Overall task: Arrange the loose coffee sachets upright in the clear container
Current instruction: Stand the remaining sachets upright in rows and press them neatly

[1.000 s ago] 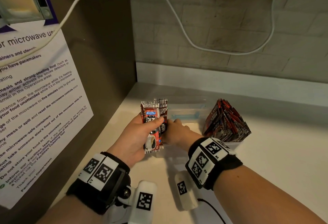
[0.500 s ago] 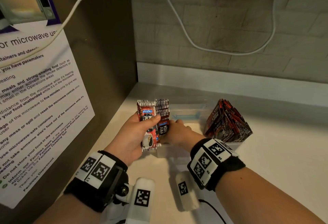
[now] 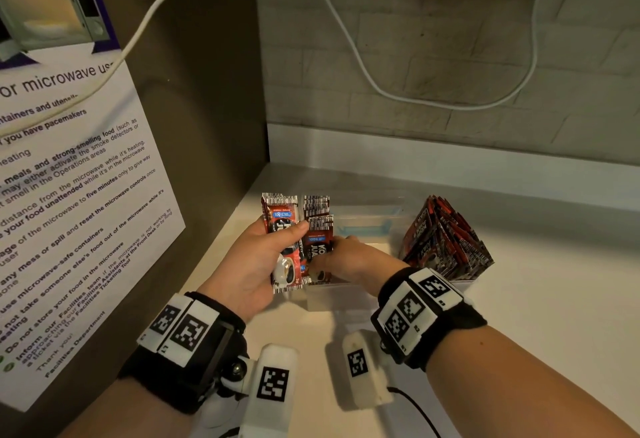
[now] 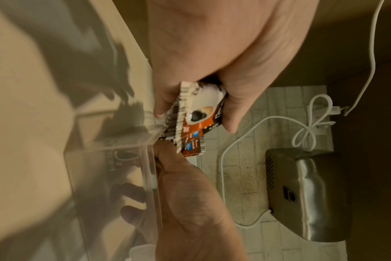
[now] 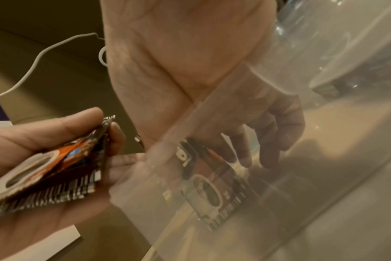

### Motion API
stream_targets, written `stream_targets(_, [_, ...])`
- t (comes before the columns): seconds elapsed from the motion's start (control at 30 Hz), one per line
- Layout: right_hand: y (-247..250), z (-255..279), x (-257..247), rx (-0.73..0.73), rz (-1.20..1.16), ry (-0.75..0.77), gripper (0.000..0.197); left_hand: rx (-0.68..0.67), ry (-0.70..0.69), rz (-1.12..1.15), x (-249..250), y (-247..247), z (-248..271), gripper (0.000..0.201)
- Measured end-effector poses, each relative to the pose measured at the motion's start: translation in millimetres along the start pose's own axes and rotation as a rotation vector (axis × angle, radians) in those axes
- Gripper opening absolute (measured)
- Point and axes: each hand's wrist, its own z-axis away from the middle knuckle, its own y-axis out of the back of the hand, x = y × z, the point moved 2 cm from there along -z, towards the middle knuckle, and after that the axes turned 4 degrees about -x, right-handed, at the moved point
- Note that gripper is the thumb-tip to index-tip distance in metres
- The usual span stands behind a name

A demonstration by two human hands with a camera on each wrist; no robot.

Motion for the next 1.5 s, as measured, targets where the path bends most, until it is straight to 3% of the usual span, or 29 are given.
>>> stream_targets(0.3, [0.5,4.8,-1.2,0.026,-0.084,0.043,0.049,-0.014,-0.054,0.032,4.7,-3.7,-1.7,0.013])
stream_targets(0.43, [5.4,16.3,-4.3,0.008,-0.158,0.095,0.023,-0.006,-0.046,0.045,3.3,-2.7,-2.8,0.015])
stream_targets(0.53, [10.3,23.1,-6.9,0.016,-0.175,0.110,0.019,0.005,-0.044,0.054,2.2,-2.3,-2.0,0.021])
stream_targets(0.63, [17.6,32.4,-8.5,0.047,-0.152,0.088,0.032,0.044,-0.058,0.093,4.1,1.3,-2.8,0.010])
stream_targets(0.77, [31.3,41.6,-8.1,0.168,-0.189,0.116,0.063,0.193,-0.079,0.229,9.4,13.8,-8.6,0.005])
stream_targets(0.93, [41.7,59.1,-26.3,0.469,-0.371,0.394,0.061,0.206,-0.115,0.238,10.6,9.0,-9.4,0.009])
stream_targets(1.03, [35.9,68.0,-38.8,0.393,-0.354,0.504,0.051,0.107,-0.123,0.182,12.3,-5.2,-6.0,0.011])
stream_targets(1.13, [30.6,67.5,-41.3,0.318,-0.432,0.532,0.030,0.001,-0.111,0.151,14.4,-14.2,-4.7,0.036])
stream_targets(1.23, [32.1,65.3,-38.6,0.291,-0.552,0.517,0.017,-0.069,-0.103,0.146,17.5,-16.8,-2.7,0.048])
stream_targets(1.3, [35.8,65.7,-36.4,0.294,-0.611,0.510,0.014,-0.052,-0.095,0.102,16.6,-15.6,-2.8,0.046])
stream_targets(1.43, [33.8,67.9,-35.4,0.243,-0.618,0.505,0.012,-0.004,-0.052,0.101,13.5,-16.3,-1.4,0.021])
stream_targets(1.5, [30.4,68.4,-36.0,0.223,-0.602,0.509,0.015,0.015,-0.055,0.100,13.1,-17.3,-0.9,0.024])
